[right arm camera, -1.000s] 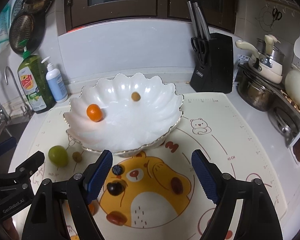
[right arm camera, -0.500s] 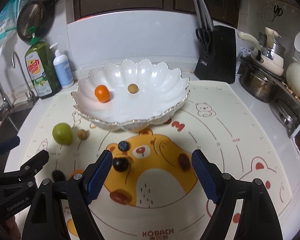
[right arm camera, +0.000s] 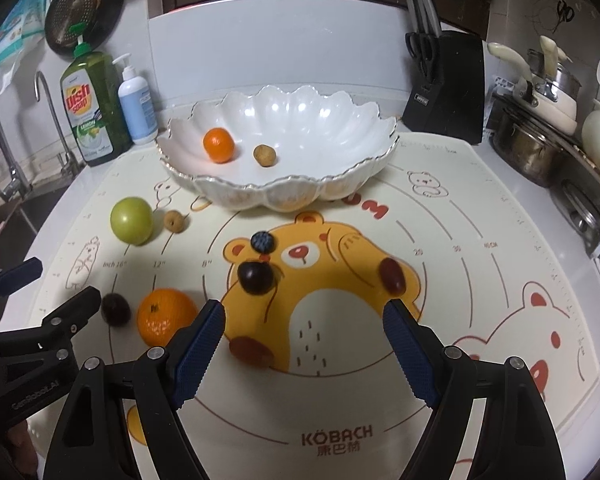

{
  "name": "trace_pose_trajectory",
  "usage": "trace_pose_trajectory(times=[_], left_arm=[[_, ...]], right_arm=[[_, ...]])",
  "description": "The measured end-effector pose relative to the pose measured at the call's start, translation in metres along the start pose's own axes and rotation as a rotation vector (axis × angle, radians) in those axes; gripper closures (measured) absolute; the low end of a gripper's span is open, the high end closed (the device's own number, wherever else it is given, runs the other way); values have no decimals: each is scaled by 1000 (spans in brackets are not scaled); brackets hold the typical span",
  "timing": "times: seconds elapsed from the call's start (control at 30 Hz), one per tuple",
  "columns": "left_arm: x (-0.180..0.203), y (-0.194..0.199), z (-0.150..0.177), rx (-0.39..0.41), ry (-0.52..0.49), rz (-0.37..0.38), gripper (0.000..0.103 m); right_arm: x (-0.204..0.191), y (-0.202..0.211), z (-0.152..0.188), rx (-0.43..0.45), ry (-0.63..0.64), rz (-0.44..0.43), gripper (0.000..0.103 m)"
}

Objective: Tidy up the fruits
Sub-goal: 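Move the right tool back to the mat toward the red date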

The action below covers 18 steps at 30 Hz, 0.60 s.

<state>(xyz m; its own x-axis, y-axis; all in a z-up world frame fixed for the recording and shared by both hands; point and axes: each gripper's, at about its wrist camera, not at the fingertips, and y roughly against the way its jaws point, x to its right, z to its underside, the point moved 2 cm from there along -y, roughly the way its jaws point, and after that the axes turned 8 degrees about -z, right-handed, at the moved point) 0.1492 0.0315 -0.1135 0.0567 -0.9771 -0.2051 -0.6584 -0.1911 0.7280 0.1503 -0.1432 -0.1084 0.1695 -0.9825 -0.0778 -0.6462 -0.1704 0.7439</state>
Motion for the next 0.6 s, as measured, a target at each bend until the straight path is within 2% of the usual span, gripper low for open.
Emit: trace_pose_trajectory(times=[0.6], left_arm=[[11, -20, 17, -8, -11, 34, 21]], right_arm=[[-6, -21, 27, -55, -8, -51, 23]])
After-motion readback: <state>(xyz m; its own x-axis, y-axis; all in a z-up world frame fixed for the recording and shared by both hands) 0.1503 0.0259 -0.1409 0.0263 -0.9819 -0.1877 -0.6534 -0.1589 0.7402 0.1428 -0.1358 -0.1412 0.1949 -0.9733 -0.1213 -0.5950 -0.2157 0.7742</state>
